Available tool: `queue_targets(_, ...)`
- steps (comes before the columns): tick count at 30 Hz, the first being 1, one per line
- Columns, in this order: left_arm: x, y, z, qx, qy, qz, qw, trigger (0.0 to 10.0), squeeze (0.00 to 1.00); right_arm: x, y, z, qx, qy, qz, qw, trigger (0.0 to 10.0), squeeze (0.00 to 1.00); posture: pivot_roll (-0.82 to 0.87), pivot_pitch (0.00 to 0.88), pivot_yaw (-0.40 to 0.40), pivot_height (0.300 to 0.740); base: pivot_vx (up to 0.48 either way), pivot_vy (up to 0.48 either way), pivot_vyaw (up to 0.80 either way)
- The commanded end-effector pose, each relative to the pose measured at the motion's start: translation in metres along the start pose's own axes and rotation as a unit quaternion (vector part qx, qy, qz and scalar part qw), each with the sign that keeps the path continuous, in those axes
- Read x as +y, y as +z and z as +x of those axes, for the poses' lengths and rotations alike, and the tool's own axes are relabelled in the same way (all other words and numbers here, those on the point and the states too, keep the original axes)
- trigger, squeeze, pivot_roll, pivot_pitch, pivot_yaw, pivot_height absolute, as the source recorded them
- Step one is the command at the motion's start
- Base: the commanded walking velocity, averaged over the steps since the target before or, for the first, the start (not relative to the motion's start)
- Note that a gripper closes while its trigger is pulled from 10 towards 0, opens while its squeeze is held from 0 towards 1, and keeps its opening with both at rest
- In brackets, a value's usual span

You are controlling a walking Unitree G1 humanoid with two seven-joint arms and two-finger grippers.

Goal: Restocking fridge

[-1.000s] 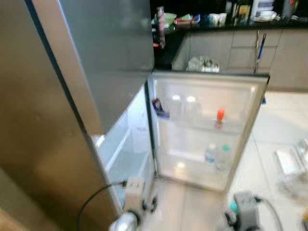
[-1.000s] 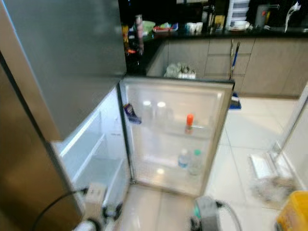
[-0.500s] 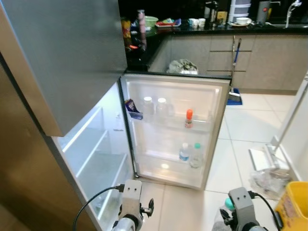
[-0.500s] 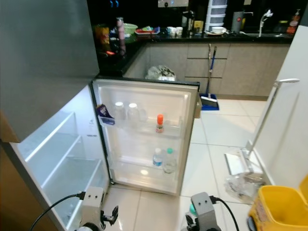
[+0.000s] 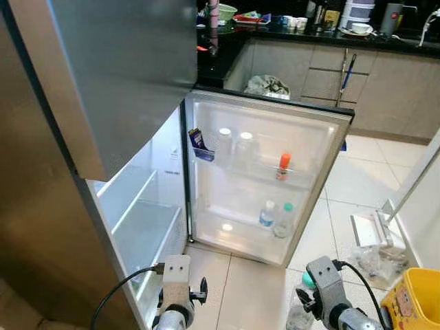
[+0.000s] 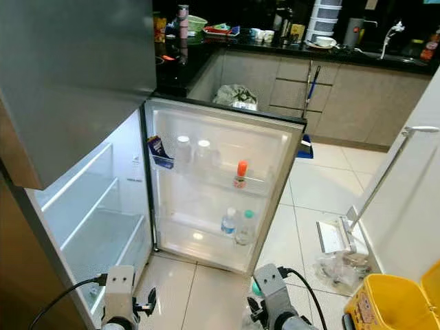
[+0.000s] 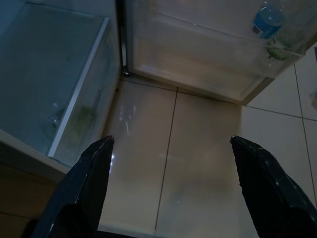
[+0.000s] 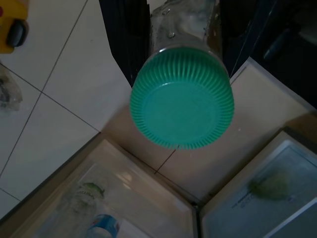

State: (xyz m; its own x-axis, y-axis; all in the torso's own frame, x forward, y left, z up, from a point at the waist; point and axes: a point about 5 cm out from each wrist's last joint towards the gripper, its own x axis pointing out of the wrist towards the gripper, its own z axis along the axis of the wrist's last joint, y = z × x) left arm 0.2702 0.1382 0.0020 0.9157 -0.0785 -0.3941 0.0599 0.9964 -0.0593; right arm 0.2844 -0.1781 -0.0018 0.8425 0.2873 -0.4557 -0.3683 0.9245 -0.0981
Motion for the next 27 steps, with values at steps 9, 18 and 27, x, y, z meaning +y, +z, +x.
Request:
queue_targets(9, -0.009, 0.005, 0.004, 0.013, -0.055, 0.039, 0.998, 10.0, 0.00, 0.007, -0.029, -0.013, 0.014, -0.042, 0.058, 0.997, 10.0, 0.00, 0.01, 0.080, 0.033, 0.740, 0.129, 0.000, 0.00)
queue_targets(18, -0.005, 0.016, 0.009, -0.001, -0.045, 0.004, 0.999, 10.0, 0.00, 0.011, -0.037, -0.016, 0.012, -0.071, 0.093, 0.993, 10.0, 0.00, 0.00, 0.076, 0.077, 0.740, 0.331, 0.000, 0.00)
queue_targets(27, 0.000, 0.010, 0.007, 0.009, -0.042, 0.004, 0.999, 10.0, 0.00, 0.008, -0.035, -0.017, 0.007, -0.073, 0.087, 0.994, 10.0, 0.00, -0.01, 0.073, 0.076, 0.740, 0.346, 0.000, 0.00)
